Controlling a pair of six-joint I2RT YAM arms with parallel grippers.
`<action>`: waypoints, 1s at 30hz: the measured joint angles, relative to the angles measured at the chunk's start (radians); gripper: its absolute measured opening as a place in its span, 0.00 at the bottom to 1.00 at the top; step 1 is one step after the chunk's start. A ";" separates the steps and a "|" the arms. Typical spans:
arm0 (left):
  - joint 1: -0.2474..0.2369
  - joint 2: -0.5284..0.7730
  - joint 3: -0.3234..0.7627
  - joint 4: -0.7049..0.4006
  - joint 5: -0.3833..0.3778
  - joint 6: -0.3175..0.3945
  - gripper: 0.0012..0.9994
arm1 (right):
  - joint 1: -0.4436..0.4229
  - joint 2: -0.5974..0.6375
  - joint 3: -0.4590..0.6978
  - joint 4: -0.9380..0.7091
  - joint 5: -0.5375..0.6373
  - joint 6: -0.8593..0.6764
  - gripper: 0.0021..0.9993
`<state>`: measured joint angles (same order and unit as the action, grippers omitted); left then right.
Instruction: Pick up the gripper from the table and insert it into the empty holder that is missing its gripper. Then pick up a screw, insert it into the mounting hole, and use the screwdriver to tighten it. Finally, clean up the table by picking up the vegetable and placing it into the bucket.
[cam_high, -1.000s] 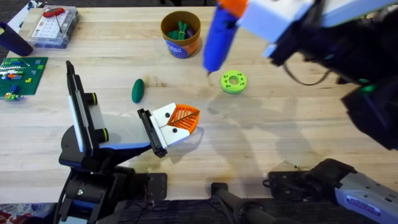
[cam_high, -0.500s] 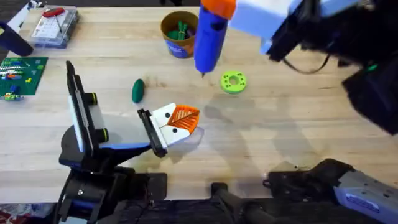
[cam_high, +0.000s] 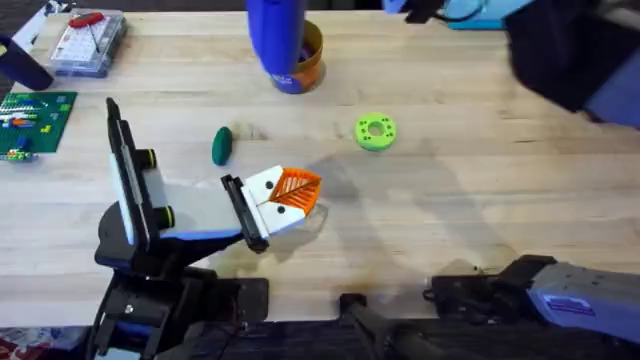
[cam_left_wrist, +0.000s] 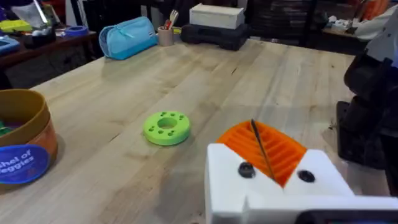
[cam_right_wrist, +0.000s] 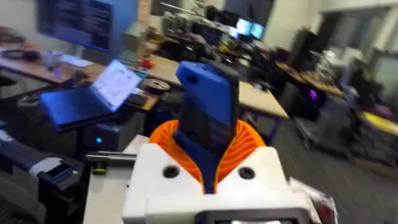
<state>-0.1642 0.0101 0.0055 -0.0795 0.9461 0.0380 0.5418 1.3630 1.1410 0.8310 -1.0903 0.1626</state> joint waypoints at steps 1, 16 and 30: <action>0.000 0.000 0.000 0.000 0.000 0.000 0.01 | 0.011 0.014 0.002 0.038 -0.011 0.011 0.04; 0.000 0.000 0.000 0.000 0.000 0.000 0.01 | 0.106 0.117 0.105 0.161 -0.132 0.274 0.04; 0.000 0.000 0.000 0.000 0.000 0.000 0.01 | 0.106 0.117 0.108 0.164 -0.201 0.306 0.04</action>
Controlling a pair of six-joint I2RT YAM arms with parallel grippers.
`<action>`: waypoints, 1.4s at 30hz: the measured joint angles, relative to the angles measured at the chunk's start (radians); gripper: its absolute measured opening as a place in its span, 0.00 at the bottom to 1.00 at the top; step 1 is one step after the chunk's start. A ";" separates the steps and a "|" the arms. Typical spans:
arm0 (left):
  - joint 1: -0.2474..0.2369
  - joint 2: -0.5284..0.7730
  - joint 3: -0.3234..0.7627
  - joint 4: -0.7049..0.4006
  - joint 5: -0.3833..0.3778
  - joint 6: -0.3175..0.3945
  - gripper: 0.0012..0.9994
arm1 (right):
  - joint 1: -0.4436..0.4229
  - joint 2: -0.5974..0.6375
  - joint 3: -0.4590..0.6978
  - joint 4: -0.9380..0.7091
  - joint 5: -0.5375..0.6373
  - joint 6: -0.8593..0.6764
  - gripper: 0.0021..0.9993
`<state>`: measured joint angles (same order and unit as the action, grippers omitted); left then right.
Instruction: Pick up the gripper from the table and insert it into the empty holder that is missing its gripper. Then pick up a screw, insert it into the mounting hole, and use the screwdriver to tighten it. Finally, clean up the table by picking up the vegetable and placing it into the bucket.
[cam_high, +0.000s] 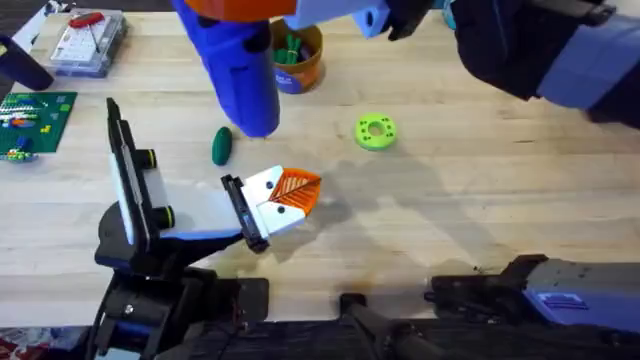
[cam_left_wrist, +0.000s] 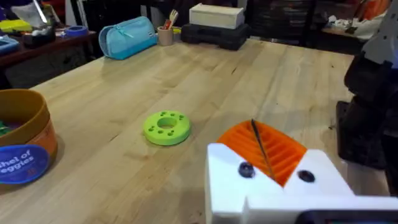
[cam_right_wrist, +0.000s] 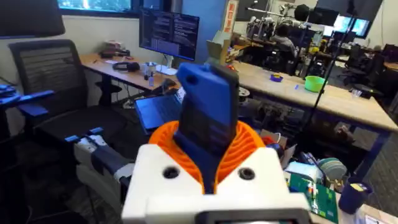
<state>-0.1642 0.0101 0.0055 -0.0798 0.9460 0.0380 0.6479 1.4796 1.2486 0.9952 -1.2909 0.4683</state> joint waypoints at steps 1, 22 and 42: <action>0.000 0.000 0.000 0.000 0.000 0.000 0.01 | 0.000 0.000 0.000 0.001 -0.001 0.000 0.04; 0.000 0.000 0.000 0.000 0.000 0.000 0.01 | 0.011 0.000 -0.251 0.349 0.060 0.138 0.04; 0.000 0.000 0.000 0.000 0.000 0.000 0.01 | 0.038 0.000 -0.347 0.345 0.072 0.022 0.04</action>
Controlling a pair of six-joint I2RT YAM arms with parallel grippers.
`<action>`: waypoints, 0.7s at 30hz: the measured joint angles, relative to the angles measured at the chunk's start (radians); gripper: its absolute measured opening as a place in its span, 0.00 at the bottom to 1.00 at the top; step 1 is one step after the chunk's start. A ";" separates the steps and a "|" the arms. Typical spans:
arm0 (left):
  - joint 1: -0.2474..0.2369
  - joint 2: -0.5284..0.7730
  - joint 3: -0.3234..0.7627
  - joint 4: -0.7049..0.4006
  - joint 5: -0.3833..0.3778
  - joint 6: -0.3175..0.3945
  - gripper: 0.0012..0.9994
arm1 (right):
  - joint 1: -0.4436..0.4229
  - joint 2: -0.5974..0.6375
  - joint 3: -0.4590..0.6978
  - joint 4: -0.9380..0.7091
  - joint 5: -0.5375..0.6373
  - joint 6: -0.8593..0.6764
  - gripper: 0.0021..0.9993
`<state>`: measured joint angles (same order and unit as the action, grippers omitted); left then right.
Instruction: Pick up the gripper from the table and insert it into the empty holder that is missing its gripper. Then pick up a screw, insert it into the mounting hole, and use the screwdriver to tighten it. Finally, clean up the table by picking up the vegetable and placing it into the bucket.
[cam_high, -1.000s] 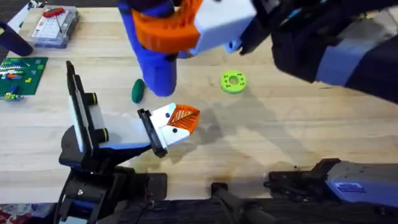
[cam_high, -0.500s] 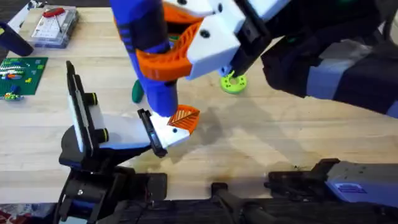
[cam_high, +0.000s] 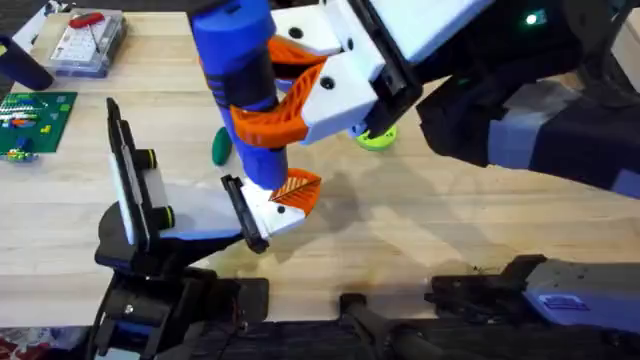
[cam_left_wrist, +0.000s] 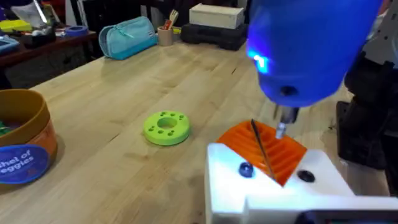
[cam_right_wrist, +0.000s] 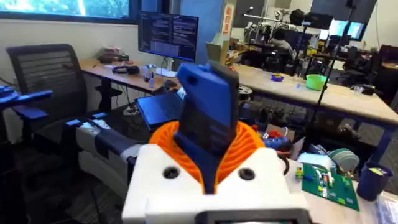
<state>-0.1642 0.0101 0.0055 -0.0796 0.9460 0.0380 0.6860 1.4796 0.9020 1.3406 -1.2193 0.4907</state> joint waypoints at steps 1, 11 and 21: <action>0.000 0.000 0.000 0.000 0.000 0.000 0.01 | 0.001 0.000 0.000 -0.002 0.000 -0.004 0.04; 0.000 0.000 0.000 0.000 0.000 0.000 0.01 | 0.015 0.008 0.000 0.002 0.004 -0.042 0.04; 0.000 0.000 0.000 0.000 0.000 0.000 0.01 | 0.027 0.042 0.000 -0.002 0.007 -0.065 0.04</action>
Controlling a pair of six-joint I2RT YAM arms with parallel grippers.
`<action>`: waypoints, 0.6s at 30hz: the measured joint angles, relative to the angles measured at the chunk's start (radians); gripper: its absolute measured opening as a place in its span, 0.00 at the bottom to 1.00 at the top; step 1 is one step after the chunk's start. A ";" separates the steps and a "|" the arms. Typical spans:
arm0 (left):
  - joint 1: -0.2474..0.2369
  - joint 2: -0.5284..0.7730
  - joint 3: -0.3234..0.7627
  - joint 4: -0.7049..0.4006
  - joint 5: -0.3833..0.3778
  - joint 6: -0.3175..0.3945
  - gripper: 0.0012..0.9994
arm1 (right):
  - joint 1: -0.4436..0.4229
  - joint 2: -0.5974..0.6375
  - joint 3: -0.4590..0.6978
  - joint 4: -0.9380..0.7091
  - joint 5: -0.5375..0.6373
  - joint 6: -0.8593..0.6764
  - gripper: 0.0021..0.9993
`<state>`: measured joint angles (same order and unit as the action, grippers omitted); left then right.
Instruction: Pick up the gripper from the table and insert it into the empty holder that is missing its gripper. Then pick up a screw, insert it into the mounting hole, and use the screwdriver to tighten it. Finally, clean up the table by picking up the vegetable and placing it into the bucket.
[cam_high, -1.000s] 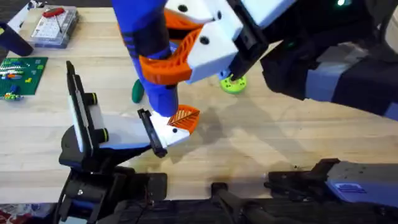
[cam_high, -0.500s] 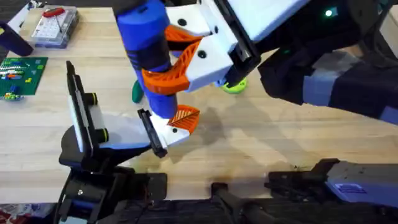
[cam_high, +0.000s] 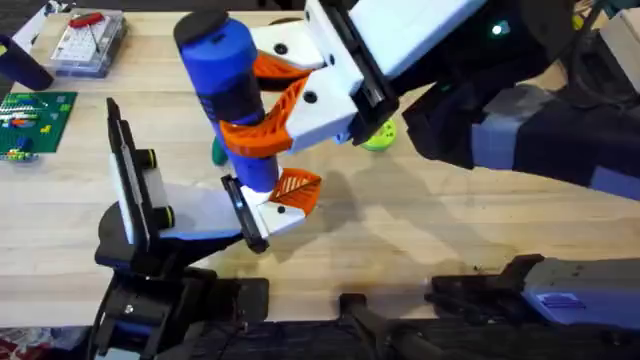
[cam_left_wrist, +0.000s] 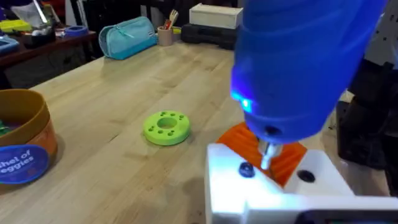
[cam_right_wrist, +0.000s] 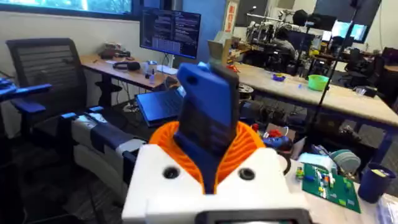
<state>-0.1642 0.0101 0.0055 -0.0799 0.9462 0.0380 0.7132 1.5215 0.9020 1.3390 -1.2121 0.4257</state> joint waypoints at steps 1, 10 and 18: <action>0.000 0.000 0.000 0.000 0.000 0.000 0.01 | 0.000 0.000 0.000 -0.001 0.000 -0.001 0.04; 0.000 0.000 0.000 0.000 0.000 0.000 0.01 | 0.000 0.000 0.000 -0.001 0.000 -0.017 0.04; 0.000 0.000 0.000 0.000 0.000 0.000 0.01 | 0.000 0.000 0.000 -0.004 -0.001 -0.038 0.04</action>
<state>-0.1642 0.0101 0.0055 -0.0799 0.9459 0.0380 0.7132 1.5215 0.9020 1.3353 -1.2129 0.3881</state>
